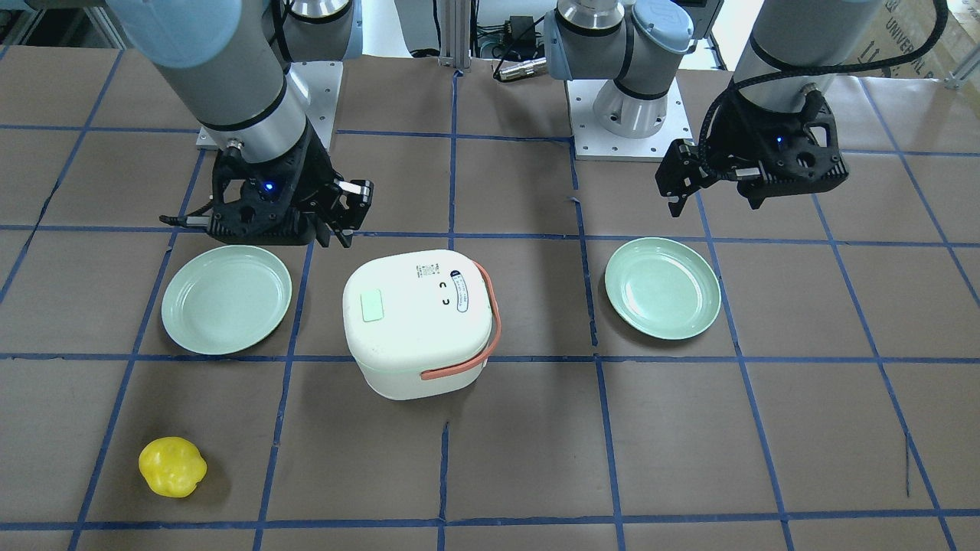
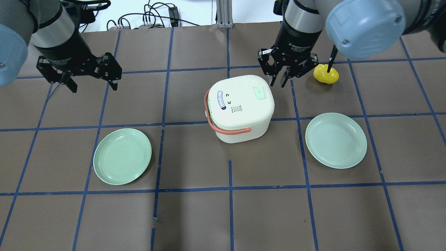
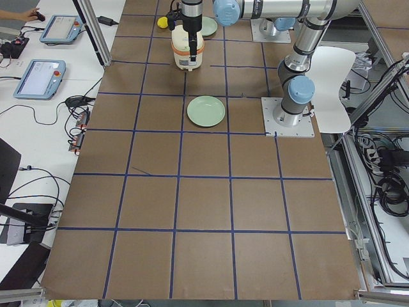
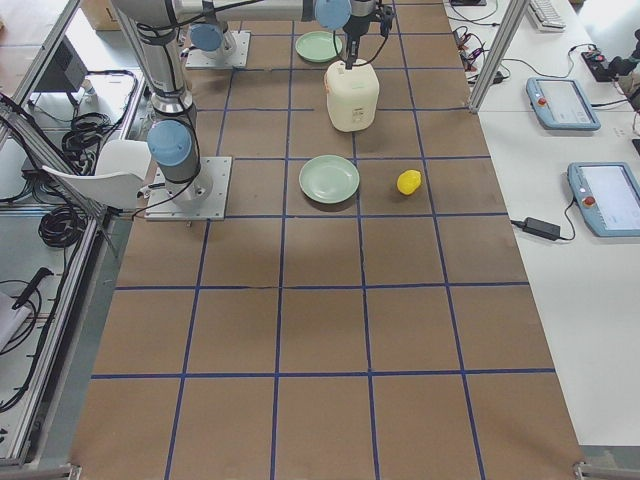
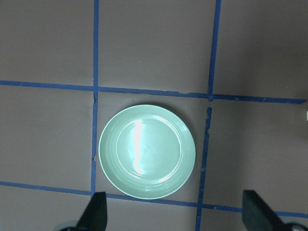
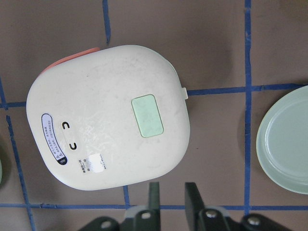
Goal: Press rice cooker button
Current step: 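Move the right gripper over the rice cooker's green lid button, then press down on the green lid button with the closed right gripper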
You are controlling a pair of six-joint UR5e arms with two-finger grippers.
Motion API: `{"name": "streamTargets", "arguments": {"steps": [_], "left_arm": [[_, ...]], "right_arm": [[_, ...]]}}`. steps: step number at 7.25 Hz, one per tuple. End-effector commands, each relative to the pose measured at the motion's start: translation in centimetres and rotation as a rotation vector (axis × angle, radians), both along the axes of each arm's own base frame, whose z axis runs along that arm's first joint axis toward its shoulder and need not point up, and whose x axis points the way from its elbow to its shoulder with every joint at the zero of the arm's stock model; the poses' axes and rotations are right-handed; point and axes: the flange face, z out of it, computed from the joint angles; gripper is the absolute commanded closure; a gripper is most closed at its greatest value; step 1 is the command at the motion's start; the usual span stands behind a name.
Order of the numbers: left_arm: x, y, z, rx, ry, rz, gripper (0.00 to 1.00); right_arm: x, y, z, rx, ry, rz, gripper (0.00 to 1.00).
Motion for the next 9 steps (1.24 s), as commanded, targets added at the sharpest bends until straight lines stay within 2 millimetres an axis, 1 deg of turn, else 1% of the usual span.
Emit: {"name": "streamTargets", "arguments": {"steps": [1,2,3,5,6,9], "left_arm": [[0.0,0.0,0.0,0.0,-0.001,0.0,0.0],[0.0,0.0,0.0,0.0,-0.001,0.0,0.0],[0.0,0.0,0.0,0.0,-0.001,0.0,0.0],[0.0,0.0,0.0,0.0,0.0,0.0,0.0],[0.0,0.0,0.0,0.0,-0.001,0.0,0.0],[0.0,0.0,0.0,0.001,-0.001,0.0,0.0]], "right_arm": [[0.6,-0.8,-1.7,0.02,-0.006,-0.002,0.94],[0.9,-1.1,-2.4,0.009,-0.014,0.002,0.95],[1.3,-2.1,-3.6,0.007,-0.022,0.003,0.95],[1.5,-3.3,-5.5,0.011,-0.02,0.006,0.95],[1.6,-3.9,-5.9,-0.011,-0.022,0.005,0.95],[1.7,-4.8,-7.8,-0.004,-0.021,0.006,0.95]]}}
